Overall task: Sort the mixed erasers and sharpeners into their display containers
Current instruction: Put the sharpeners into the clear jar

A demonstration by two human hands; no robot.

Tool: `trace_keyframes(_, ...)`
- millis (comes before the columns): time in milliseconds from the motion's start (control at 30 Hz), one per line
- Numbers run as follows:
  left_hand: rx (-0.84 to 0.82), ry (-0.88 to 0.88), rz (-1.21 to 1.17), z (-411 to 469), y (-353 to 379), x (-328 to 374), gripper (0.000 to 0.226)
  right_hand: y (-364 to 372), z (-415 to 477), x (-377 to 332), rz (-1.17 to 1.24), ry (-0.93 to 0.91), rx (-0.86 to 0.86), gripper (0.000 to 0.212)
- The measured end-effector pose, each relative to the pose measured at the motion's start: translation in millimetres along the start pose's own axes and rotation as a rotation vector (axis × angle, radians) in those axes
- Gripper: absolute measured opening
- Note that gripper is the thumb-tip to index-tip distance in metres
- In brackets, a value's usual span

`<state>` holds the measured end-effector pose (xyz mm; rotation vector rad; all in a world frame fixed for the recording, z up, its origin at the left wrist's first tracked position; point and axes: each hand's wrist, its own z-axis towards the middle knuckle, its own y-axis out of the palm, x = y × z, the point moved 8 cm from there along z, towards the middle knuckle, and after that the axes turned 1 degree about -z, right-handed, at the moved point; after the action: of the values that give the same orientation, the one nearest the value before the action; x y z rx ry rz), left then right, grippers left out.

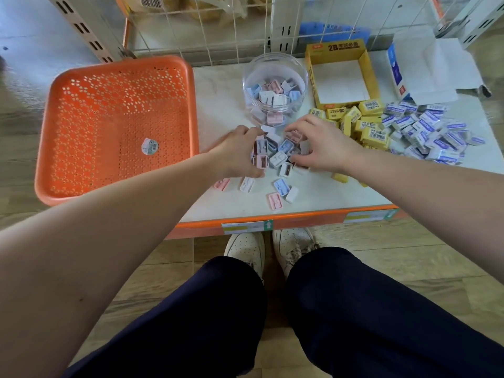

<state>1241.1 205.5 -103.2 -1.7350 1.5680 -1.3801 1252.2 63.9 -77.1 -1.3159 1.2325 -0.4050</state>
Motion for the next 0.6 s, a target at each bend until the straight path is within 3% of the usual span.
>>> trace_keyframes(400,0.101,0.062,0.119,-4.4,-16.1,9.4,0.079,11.0,11.9,-15.8,-0.076,-0.041,-0.066,0.091)
trace_keyframes(600,0.118,0.044,0.068,-1.1,-17.5,8.2,0.077,16.5,17.0,-24.0,-0.109,-0.068,-0.067,0.086)
